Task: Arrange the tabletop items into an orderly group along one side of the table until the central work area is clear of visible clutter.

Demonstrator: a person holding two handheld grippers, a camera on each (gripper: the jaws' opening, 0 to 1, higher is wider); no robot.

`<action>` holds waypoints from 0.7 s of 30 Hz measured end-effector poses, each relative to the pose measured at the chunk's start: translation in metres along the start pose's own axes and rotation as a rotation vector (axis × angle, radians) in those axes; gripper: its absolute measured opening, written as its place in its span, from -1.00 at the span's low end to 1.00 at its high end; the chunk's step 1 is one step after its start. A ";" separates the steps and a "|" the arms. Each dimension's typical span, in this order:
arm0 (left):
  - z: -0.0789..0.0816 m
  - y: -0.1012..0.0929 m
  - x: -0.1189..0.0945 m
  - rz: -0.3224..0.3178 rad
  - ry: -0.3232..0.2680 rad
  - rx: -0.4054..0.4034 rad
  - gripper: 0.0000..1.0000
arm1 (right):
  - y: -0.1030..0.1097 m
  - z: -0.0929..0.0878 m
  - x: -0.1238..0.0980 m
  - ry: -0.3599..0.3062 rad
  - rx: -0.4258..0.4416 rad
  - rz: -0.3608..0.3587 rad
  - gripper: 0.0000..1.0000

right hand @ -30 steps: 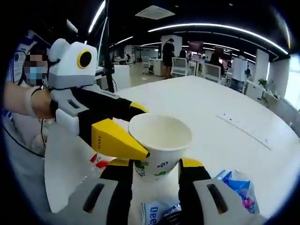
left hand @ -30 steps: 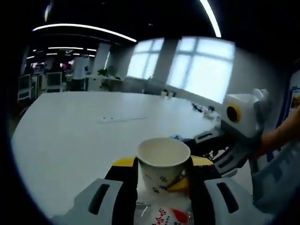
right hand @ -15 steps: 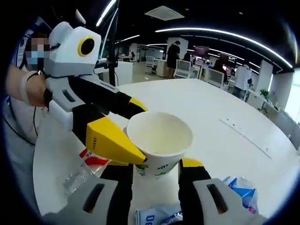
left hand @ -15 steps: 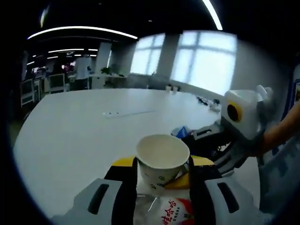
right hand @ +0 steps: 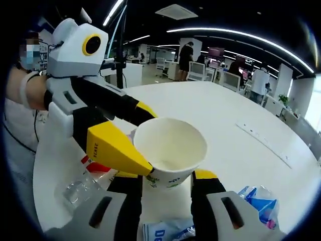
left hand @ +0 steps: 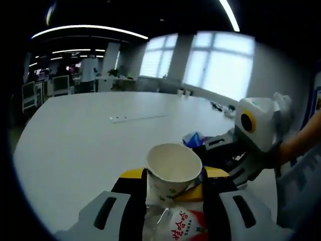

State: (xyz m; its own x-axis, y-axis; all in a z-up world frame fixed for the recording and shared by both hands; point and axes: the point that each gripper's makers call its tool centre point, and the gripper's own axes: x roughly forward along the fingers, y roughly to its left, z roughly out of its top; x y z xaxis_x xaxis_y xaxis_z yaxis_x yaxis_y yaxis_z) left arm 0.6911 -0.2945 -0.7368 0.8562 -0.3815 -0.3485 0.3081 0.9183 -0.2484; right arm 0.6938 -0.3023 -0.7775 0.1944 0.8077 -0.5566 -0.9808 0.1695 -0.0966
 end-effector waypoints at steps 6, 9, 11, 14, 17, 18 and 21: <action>-0.002 0.001 -0.002 0.018 -0.005 -0.008 -0.03 | -0.001 -0.001 -0.002 0.001 0.013 -0.003 -0.32; -0.001 0.002 -0.004 0.020 -0.011 -0.023 0.05 | -0.001 -0.002 -0.002 0.004 0.010 -0.004 -0.31; 0.000 0.002 -0.007 0.027 -0.018 -0.014 0.13 | -0.002 -0.003 -0.002 0.003 0.018 -0.002 -0.31; 0.004 0.003 -0.014 0.028 -0.040 -0.015 0.18 | -0.002 -0.003 -0.001 0.005 0.023 -0.006 -0.31; 0.005 0.005 -0.022 0.034 -0.055 -0.027 0.22 | -0.002 -0.004 -0.001 0.008 0.033 -0.005 -0.31; 0.005 0.005 -0.025 0.037 -0.058 -0.032 0.22 | -0.003 -0.004 0.000 0.008 0.030 -0.006 -0.31; 0.005 0.007 -0.034 0.048 -0.078 -0.055 0.24 | -0.005 -0.003 0.002 0.006 0.041 -0.007 -0.31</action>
State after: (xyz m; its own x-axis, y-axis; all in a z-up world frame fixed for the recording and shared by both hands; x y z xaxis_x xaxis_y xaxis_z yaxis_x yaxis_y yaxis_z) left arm 0.6666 -0.2748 -0.7220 0.8997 -0.3259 -0.2904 0.2445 0.9273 -0.2834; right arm 0.6987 -0.3036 -0.7804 0.2015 0.8030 -0.5609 -0.9778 0.1984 -0.0672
